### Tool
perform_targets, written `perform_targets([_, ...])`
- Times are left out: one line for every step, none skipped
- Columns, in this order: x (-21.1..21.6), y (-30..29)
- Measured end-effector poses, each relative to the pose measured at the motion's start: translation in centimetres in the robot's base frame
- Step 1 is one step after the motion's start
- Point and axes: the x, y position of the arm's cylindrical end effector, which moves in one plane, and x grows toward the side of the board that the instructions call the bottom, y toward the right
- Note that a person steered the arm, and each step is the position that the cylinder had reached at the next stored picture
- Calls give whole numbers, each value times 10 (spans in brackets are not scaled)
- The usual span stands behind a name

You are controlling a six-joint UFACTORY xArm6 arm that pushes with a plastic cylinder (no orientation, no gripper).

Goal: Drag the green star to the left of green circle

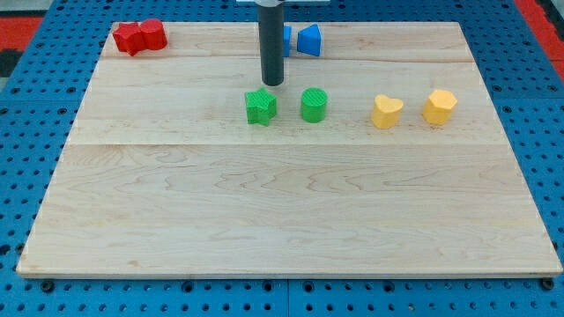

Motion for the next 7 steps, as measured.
perform_targets([13,16])
perform_targets([20,24])
perform_targets([23,42])
perform_targets([23,67])
perform_targets([8,66])
perform_targets([-32,95])
perform_targets([-66,125])
